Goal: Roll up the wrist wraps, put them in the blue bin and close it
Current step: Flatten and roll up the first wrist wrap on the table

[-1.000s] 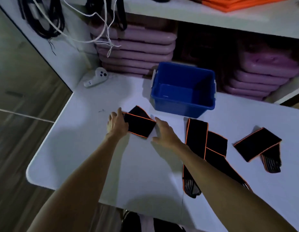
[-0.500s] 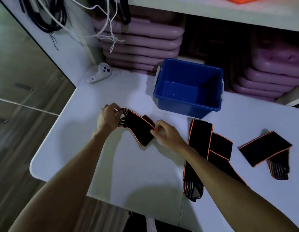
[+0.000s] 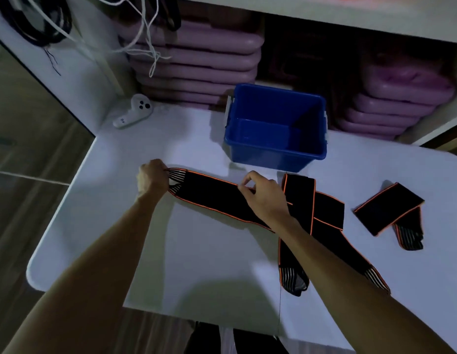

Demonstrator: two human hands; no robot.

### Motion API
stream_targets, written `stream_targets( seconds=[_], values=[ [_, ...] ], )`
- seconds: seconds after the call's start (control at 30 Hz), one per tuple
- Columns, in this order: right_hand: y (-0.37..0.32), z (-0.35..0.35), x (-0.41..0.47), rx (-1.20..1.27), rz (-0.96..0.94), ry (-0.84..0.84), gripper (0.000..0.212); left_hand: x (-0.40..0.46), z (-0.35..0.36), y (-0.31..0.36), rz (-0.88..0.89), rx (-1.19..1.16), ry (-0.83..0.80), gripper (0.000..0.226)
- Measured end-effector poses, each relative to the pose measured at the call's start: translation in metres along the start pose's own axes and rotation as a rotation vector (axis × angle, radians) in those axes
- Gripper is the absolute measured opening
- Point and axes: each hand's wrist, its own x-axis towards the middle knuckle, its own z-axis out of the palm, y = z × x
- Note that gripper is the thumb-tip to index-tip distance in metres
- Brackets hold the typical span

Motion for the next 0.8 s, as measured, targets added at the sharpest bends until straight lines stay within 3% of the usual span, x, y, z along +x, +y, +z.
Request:
stream_targets(
  seconds=[0.17, 0.27, 0.37, 0.47, 0.63, 0.8],
  values=[
    [0.020, 0.025, -0.012, -0.171, 0.010, -0.203, 0.068, -0.014, 0.009, -0.010, 0.092, 0.045, -0.015, 0.037],
    [0.040, 0.037, -0.027, -0.256, -0.026, -0.246, 0.084, -0.038, 0.021, -0.019, 0.476, 0.239, 0.106, 0.045],
    [0.052, 0.040, -0.037, -0.387, -0.030, -0.212, 0.083, -0.064, 0.046, -0.033, 0.802, 0.332, -0.012, 0.047],
    [0.055, 0.037, -0.040, -0.489, -0.096, -0.153, 0.075, -0.072, 0.063, -0.054, 0.799, 0.404, -0.187, 0.056],
    [0.060, 0.035, -0.055, -0.593, -0.201, -0.117, 0.068, -0.051, 0.050, -0.062, 0.807, 0.463, -0.231, 0.053],
    [0.067, 0.024, -0.065, -0.431, -0.247, -0.217, 0.068, -0.047, 0.043, -0.051, 0.767, 0.480, -0.250, 0.057]
  ],
)
